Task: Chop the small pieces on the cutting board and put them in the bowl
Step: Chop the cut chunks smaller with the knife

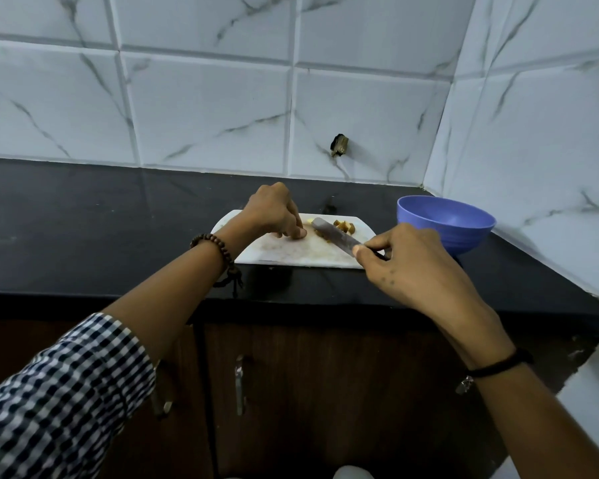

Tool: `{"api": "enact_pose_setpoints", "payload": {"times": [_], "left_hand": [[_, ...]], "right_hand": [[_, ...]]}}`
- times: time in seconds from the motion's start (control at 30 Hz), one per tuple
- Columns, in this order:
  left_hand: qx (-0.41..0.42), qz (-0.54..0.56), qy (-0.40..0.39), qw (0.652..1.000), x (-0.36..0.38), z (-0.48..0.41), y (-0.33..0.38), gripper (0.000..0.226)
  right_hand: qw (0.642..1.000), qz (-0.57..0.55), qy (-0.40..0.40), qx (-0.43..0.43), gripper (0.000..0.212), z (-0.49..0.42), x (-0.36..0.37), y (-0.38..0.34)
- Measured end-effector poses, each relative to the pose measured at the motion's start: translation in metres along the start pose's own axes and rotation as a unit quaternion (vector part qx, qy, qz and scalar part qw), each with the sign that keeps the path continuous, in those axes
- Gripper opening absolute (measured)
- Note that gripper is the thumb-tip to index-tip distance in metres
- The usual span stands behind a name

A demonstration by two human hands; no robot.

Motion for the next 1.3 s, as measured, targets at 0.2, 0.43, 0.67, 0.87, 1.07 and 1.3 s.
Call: {"api": "enact_pose_setpoints", "payload": {"times": [0.2,0.43,0.67,0.87,1.07,1.3], "left_hand": [[-0.071,0.086,-0.015,0.994,-0.003,-0.009,-0.002,0.024],[-0.116,0.114,-0.005,0.987,-0.002,-0.012,-0.005,0.029],[-0.105,0.105,0.057,0.987,0.006,-0.014,-0.010,0.026],[-0.111,0.068,0.081,0.988,0.009,-0.014,-0.010,0.016],[-0.109,0.045,0.083,0.990,0.010,-0.014,-0.010,0.015],[-0.103,0.042,0.085,0.990,0.008,-0.011,-0.011,0.015]], "right_hand": [[1.000,-0.016,-0.006,0.015,0.031,-0.009,0.010,0.006],[0.999,-0.045,-0.011,0.027,0.031,-0.019,0.026,-0.004],[0.998,-0.048,-0.024,0.045,0.032,-0.022,0.031,-0.015],[0.999,-0.026,-0.025,0.036,0.031,-0.032,0.038,-0.021],[0.999,0.006,-0.043,0.017,0.019,-0.030,0.047,-0.033],[0.994,0.063,-0.087,-0.001,0.011,-0.007,0.041,-0.036]]}}
Point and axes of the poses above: each hand's wrist, its own z-axis away from the middle knuckle, its own x-axis out of the palm, y = z × x, the point moved 4 cm from there along -z, towards the middle knuckle, and after that the axes turned 6 degrees about -y, right-handed, at the moved point
